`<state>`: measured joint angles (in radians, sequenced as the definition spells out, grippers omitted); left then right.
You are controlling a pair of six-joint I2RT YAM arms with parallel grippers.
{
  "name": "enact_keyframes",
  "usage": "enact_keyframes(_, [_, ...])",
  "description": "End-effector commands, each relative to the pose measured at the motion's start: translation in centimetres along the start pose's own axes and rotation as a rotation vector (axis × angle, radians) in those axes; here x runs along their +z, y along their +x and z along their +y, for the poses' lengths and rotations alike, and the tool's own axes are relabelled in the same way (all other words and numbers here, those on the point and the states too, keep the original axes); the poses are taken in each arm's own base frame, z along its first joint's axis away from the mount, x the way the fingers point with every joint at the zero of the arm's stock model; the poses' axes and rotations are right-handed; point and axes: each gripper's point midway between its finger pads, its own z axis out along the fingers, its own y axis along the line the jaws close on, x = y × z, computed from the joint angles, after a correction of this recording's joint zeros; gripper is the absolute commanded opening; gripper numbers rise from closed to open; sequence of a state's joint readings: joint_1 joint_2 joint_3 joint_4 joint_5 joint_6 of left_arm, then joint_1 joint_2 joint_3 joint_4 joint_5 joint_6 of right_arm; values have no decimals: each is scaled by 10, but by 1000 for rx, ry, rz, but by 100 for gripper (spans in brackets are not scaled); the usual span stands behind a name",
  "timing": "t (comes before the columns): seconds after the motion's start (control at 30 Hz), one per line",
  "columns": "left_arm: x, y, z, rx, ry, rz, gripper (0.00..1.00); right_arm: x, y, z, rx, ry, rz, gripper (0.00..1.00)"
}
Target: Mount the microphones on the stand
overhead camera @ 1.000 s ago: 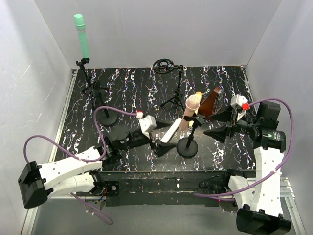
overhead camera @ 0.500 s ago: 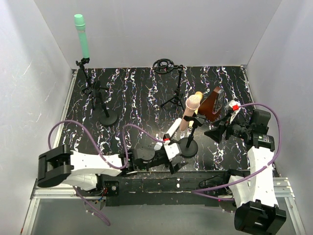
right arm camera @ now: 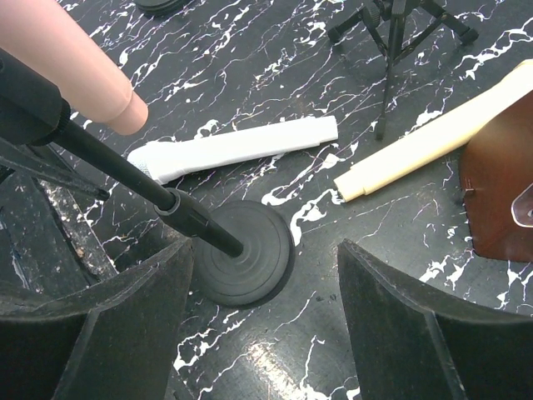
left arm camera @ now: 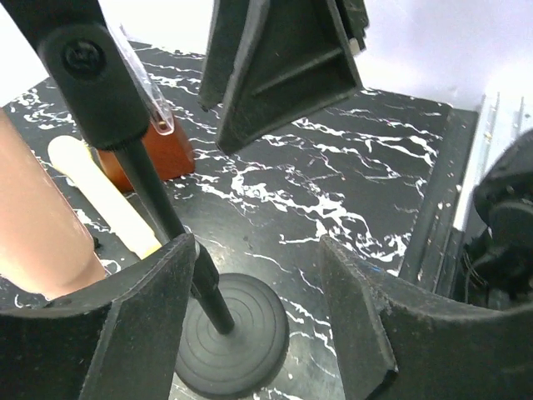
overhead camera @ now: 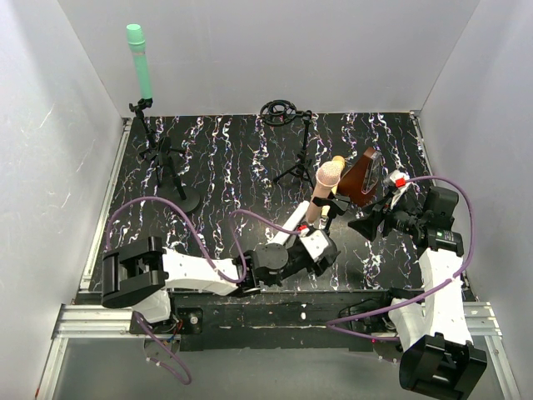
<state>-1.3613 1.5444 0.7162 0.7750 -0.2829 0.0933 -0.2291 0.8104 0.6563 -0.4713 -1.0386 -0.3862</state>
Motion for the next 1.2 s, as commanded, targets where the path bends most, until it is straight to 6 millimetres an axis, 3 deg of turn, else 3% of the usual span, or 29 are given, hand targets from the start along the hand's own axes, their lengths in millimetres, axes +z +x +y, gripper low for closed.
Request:
enact_keyframes(0.0, [12, -23, 17, 11, -132, -50, 59, -1, -7, 1, -32, -2, -24, 77])
enact_keyframes(0.1, [18, -20, 24, 31, -183, -46, 57, -2, -8, 1, -38, 0, -24, 77])
enact_keyframes(0.17, [21, -21, 29, 35, -216, -50, 49, -2, -7, 1, -38, -3, -22, 77])
enact_keyframes(0.27, [26, -22, 35, 49, -258, -55, 47, -2, -7, 3, -38, -9, -23, 77])
enact_keyframes(0.5, [39, -22, 43, 86, -329, -57, 49, -2, -8, 3, -36, -12, -24, 77])
enact_keyframes(0.87, [37, -26, 57, 38, -432, -65, 57, -2, -8, 3, -34, -15, -22, 77])
enact_keyframes(1.17, [53, -27, 64, 49, -518, -87, 48, -2, -7, 3, -32, -13, -20, 77])
